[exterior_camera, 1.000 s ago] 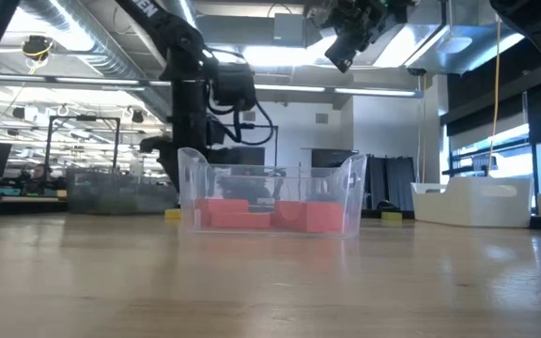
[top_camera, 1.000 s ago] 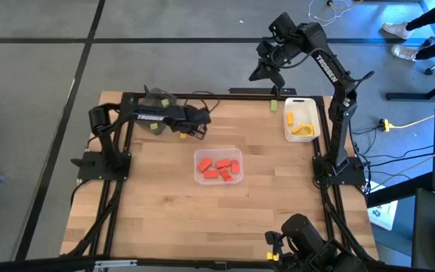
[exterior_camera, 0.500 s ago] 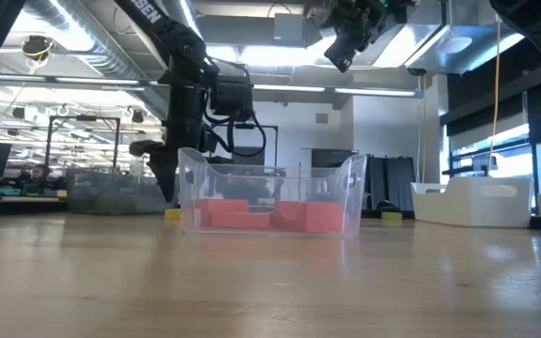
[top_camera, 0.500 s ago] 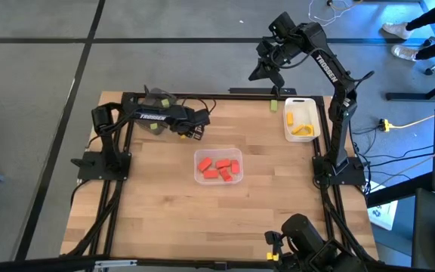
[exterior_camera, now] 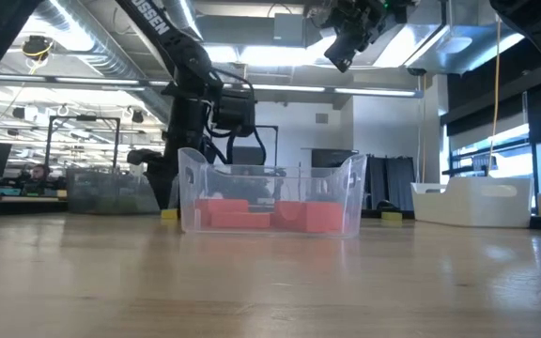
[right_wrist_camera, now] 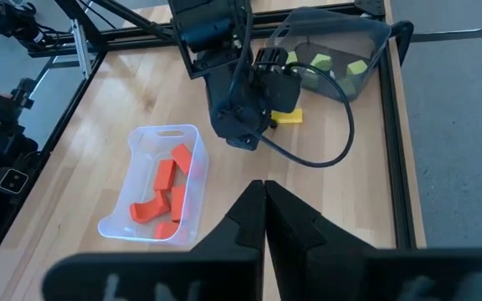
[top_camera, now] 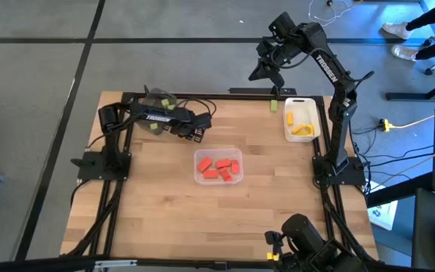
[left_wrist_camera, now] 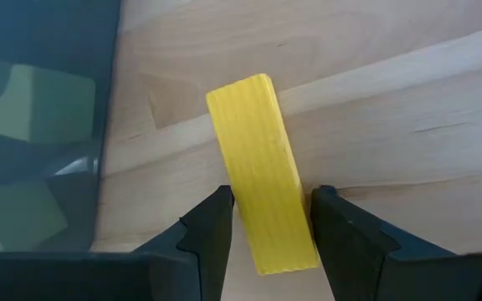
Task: Sort & place blocks by color
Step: Put the yellow block into the white bin
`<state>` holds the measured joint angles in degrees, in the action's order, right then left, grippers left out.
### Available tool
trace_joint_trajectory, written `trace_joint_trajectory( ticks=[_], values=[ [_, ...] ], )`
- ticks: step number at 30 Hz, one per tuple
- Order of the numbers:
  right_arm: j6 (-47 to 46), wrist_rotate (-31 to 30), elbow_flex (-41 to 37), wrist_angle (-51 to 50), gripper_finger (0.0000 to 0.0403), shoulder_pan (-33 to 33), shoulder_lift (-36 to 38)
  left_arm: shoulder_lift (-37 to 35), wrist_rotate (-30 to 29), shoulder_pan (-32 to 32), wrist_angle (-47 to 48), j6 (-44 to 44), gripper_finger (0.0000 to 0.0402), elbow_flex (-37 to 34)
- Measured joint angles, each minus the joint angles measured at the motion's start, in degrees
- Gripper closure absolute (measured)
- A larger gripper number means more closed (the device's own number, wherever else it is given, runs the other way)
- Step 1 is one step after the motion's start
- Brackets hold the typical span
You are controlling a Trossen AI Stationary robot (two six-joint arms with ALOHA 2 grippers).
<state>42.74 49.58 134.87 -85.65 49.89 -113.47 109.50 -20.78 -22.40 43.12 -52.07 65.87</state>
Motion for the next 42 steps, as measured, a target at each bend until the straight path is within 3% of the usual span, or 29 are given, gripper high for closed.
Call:
trace_joint_trajectory(
  ticks=[6,13,22,32,42],
  values=[
    [-0.02,0.0,0.0,0.0,0.0391,0.02,0.0,1.13,1.54,-0.08,0.41,0.39,0.0251,-0.02],
    [-0.02,0.0,0.01,0.12,0.0391,-0.01,0.0,1.17,2.82,-0.08,0.03,1.56,0.0314,-0.02],
    [-0.04,0.0,0.01,0.17,0.0391,-0.16,0.0,-0.06,2.74,0.37,0.77,3.18,0.0316,1.75],
    [-0.24,0.0,0.0,0.81,0.0391,-0.34,0.0,-1.1,3.52,0.18,2.83,13.9,0.0317,10.06],
    [-0.05,0.02,0.0,1.77,0.0391,-0.88,0.0,-1.19,5.85,-2.11,9.1,27.34,0.0317,25.51]
  ],
)
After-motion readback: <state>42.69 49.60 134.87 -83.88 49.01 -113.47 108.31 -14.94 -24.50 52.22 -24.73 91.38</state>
